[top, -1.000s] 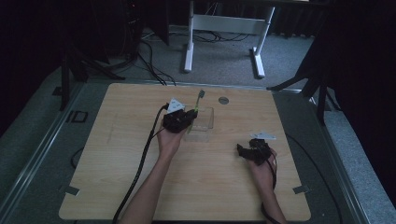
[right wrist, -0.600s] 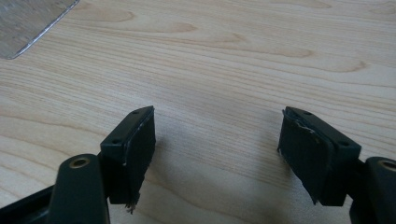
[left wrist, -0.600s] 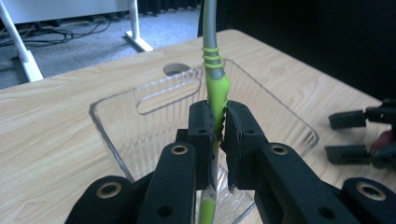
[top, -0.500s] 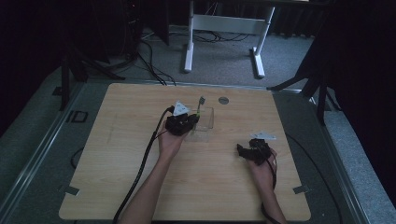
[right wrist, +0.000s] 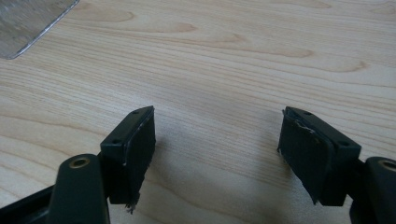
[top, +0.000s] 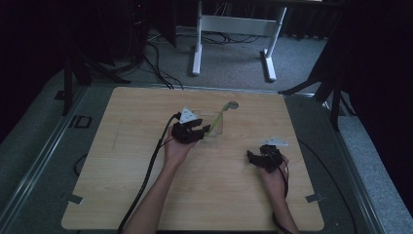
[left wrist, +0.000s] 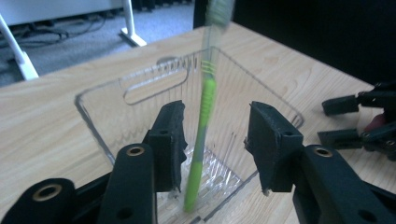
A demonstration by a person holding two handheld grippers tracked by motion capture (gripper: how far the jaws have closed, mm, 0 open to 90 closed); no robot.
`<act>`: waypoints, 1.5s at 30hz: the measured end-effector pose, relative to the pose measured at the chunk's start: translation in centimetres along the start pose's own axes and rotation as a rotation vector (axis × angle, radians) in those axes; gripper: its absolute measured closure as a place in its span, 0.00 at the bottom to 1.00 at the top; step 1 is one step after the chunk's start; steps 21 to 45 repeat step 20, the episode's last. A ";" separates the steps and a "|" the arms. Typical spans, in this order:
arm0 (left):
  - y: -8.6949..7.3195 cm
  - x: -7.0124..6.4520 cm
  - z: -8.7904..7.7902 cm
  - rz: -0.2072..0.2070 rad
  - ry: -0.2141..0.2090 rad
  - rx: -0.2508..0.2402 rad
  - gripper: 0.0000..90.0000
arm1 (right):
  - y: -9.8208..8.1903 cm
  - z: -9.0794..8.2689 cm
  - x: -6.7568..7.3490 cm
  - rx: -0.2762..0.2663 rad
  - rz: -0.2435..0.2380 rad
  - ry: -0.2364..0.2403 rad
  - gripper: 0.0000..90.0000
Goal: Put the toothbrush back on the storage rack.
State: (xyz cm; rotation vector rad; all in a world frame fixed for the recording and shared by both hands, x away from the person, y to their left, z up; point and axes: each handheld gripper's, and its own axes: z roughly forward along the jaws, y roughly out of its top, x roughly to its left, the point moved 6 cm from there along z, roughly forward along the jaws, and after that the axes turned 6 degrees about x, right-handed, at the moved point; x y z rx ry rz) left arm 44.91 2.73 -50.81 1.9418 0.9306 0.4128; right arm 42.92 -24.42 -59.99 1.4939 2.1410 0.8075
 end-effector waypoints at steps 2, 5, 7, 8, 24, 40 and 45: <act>0.1 0.1 -0.6 -0.008 -0.003 -0.018 0.60 | 0.0 0.0 0.0 0.000 0.000 0.000 0.30; 0.3 0.4 -1.6 -0.019 -0.002 -0.047 0.59 | 0.0 0.0 0.0 -0.001 0.000 0.000 0.30; 0.3 0.7 -2.3 -0.029 0.004 -0.068 0.58 | 0.0 0.0 0.0 -0.001 0.001 0.000 0.30; 0.3 1.0 -2.7 -0.032 0.005 -0.077 0.58 | 0.0 0.0 0.0 -0.001 0.001 0.000 0.30; -2.9 5.1 -6.3 -0.133 0.099 -0.082 0.46 | 0.0 0.0 0.0 -0.002 0.002 0.002 0.30; -2.9 5.1 -6.3 -0.133 0.099 -0.082 0.46 | 0.0 0.0 0.0 -0.002 0.002 0.002 0.30; -2.9 5.1 -6.3 -0.133 0.099 -0.082 0.46 | 0.0 0.0 0.0 -0.002 0.002 0.002 0.30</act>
